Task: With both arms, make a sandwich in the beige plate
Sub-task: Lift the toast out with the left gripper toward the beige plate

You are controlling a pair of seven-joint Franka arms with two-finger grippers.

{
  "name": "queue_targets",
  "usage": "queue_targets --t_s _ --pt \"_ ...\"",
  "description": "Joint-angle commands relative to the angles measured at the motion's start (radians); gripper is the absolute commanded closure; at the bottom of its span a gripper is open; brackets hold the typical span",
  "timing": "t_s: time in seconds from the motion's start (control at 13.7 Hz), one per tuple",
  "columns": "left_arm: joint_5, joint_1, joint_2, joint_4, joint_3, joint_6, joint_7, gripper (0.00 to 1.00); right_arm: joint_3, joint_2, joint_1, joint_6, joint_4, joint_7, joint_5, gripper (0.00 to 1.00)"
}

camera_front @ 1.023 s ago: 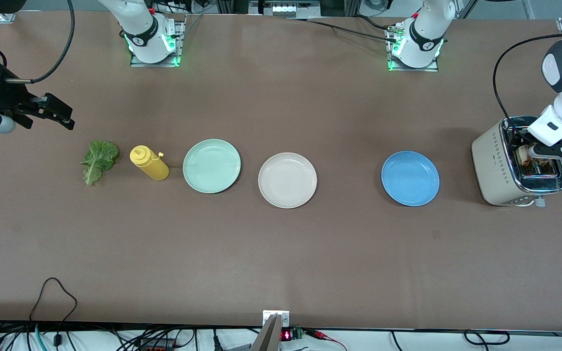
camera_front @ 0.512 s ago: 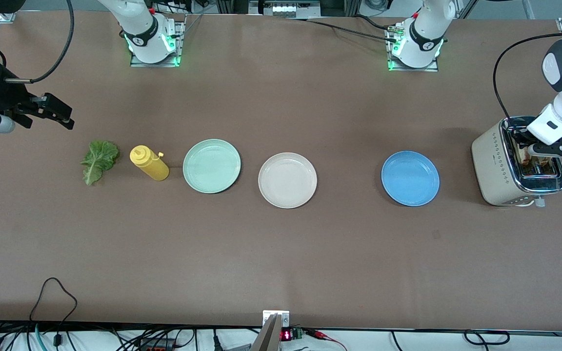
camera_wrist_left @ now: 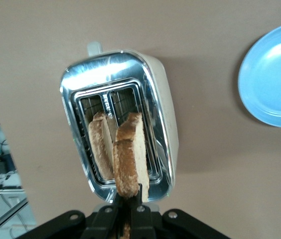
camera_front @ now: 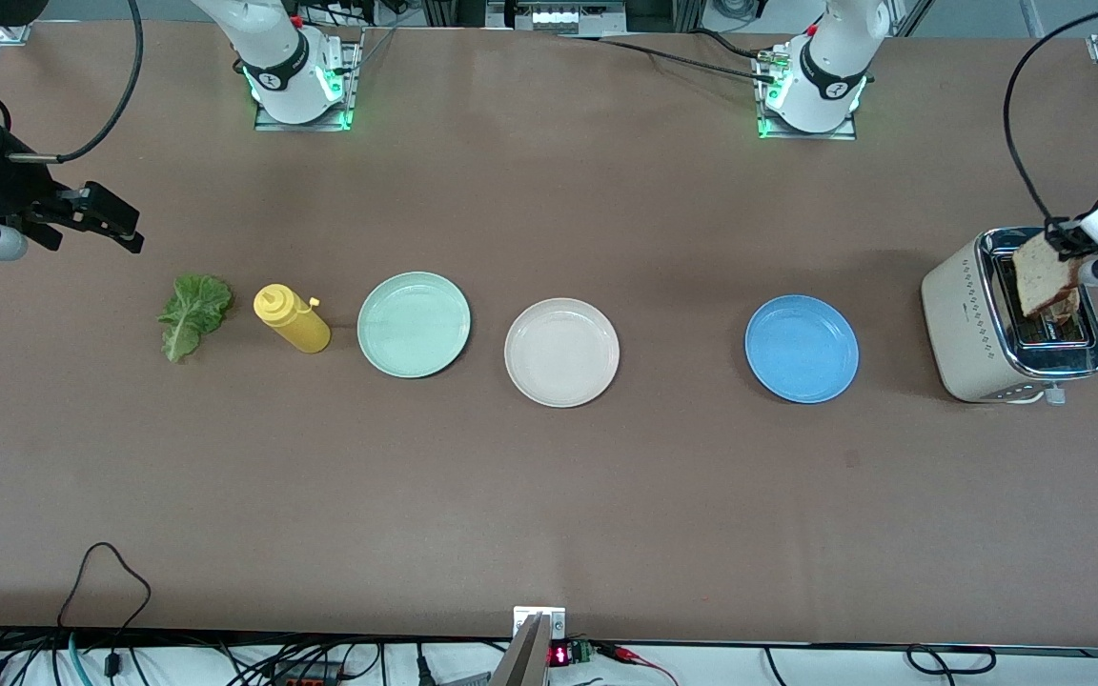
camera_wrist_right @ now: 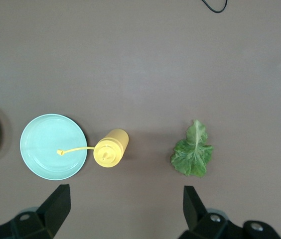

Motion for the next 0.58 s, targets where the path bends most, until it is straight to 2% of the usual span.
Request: queue_targets --t_s 0.0,0.15,0.29,0.51 --pt "-0.001 -0.003 0.047 0.154 -0.081 -0.147 0.027 0.99 0.002 -0.020 -0.009 -0.005 -0.016 -0.008 0.007 0.00" --pt "-0.025 -0.020 0.091 0.215 -0.153 -0.185 0.029 0.99 0.002 -0.018 -0.009 -0.004 -0.016 -0.008 0.007 0.00" --pt "-0.105 -0.049 0.129 0.248 -0.186 -0.260 0.041 1.00 0.002 -0.018 -0.009 -0.002 -0.016 -0.008 0.007 0.00" --pt "-0.147 -0.156 0.204 0.310 -0.209 -0.357 0.023 1.00 0.002 -0.017 -0.009 -0.001 -0.016 -0.008 0.007 0.00"
